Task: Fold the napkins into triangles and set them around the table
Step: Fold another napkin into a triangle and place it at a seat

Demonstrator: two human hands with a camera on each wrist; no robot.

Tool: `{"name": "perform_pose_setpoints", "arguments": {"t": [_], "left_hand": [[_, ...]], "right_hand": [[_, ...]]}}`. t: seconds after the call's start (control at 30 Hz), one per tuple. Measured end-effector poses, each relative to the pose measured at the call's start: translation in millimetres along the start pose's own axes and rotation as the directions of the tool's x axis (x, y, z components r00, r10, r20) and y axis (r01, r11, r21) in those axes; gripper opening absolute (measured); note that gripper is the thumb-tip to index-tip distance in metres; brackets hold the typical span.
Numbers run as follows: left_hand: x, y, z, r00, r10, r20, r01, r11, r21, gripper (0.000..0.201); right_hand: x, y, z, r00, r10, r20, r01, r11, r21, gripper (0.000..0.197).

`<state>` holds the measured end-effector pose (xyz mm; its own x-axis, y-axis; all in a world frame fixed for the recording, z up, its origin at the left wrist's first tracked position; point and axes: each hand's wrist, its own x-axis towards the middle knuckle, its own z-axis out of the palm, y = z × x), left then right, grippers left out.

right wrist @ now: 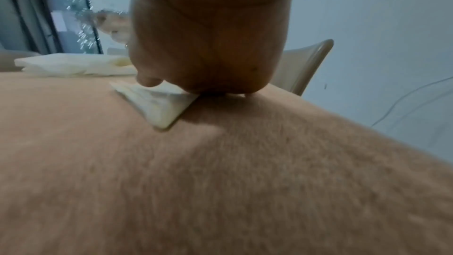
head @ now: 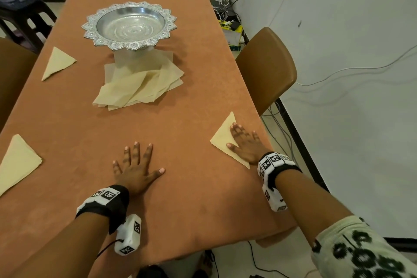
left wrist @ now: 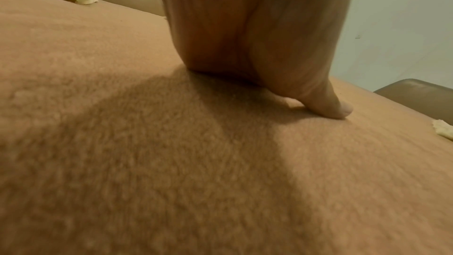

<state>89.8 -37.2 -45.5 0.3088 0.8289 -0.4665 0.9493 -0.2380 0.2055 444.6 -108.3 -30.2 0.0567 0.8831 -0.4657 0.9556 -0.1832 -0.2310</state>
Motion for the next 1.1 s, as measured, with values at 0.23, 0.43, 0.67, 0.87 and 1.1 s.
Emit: {"name": "perform_pose_setpoints", "arguments": {"t": [0.23,0.43,0.67,0.87,1.1], "left_hand": [[-1.6,1.0,-0.1,1.000,0.003,-0.019,-0.003,1.000,-0.020,0.086],[-6.4,2.1,-13.6,0.999,0.023,0.040,-0.021,0.999,-0.038,0.087],[31.8,-14.3,-100.0,0.981,0.055,-0.185,-0.089,0.979,-0.181,0.046],[105.1,-46.4,-166.1,0.927,-0.072,-0.368,0.039,0.995,-0.095,0.046],[179.2,-113.4,-173.2,0.905,-0.362,-0.225,0.262,0.889,-0.375,0.050]], "right_hand": [[-47.0,-8.3,6.5,0.803,0.339,-0.491,-0.145,0.909,0.391,0.014],[-52.2,-14.0,13.1,0.882,0.376,-0.283,-0.247,0.882,0.402,0.022],[30.9,-94.1,-79.5,0.879,0.111,-0.463,-0.026,0.982,0.186,0.027],[135.6,-190.7,-118.1,0.911,-0.119,-0.395,0.094,0.992,-0.082,0.023],[223.1,-250.3,-104.7,0.878,-0.222,-0.423,0.191,0.975,-0.115,0.029]]}}
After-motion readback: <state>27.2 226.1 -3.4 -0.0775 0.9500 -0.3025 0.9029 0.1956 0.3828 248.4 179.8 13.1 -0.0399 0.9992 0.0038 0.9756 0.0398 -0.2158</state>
